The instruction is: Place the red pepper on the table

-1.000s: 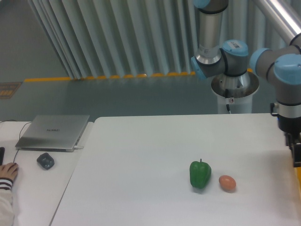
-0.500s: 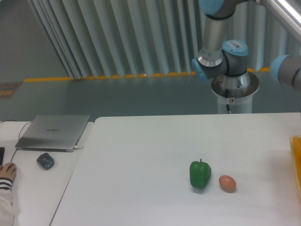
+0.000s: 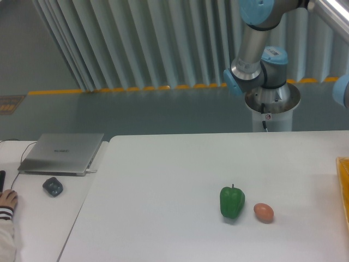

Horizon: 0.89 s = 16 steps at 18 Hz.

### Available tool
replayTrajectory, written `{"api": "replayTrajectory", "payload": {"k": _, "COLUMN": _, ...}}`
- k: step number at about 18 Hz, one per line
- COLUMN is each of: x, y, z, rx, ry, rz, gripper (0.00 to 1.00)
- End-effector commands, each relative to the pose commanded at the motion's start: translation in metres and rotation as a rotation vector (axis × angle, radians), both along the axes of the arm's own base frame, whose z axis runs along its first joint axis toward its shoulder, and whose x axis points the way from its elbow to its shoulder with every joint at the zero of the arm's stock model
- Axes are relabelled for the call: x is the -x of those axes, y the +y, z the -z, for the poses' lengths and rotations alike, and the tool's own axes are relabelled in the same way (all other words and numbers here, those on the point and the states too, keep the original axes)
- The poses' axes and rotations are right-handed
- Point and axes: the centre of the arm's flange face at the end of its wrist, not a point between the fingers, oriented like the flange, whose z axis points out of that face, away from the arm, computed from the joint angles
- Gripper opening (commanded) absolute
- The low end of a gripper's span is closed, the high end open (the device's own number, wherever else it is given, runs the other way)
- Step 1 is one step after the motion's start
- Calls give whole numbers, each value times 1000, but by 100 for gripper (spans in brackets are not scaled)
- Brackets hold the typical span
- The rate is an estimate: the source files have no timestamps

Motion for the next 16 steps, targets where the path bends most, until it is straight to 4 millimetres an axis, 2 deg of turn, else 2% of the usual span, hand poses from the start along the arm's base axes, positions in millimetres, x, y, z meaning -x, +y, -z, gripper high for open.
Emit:
{"api": "replayTrajectory", "payload": {"k": 2, "x": 22, "y": -37, "z": 9, "rx": -30, "ry": -35, "rz": 0, "gripper": 100}}
{"api": "replayTrajectory", "payload": {"k": 3, "x": 36, "y": -62, "z": 7, "rx": -55, "ry": -59, "rz": 112, "gripper": 100}}
{"api": "replayTrajectory", "payload": {"k": 5, "x": 50, "y": -82, "z": 15, "rx": -81, "ry": -79, "rz": 165, "gripper": 100}}
{"api": "replayTrajectory", "payload": {"k": 11, "x": 66, "y": -102, "z": 41, "rx": -121, "ry": -121, "rz": 10, "gripper": 100}}
{"api": "replayTrajectory", "payload": {"k": 16, "x": 78, "y": -125, "z": 44, "rx": -121, "ry": -123, "rz": -27, "gripper": 100}}
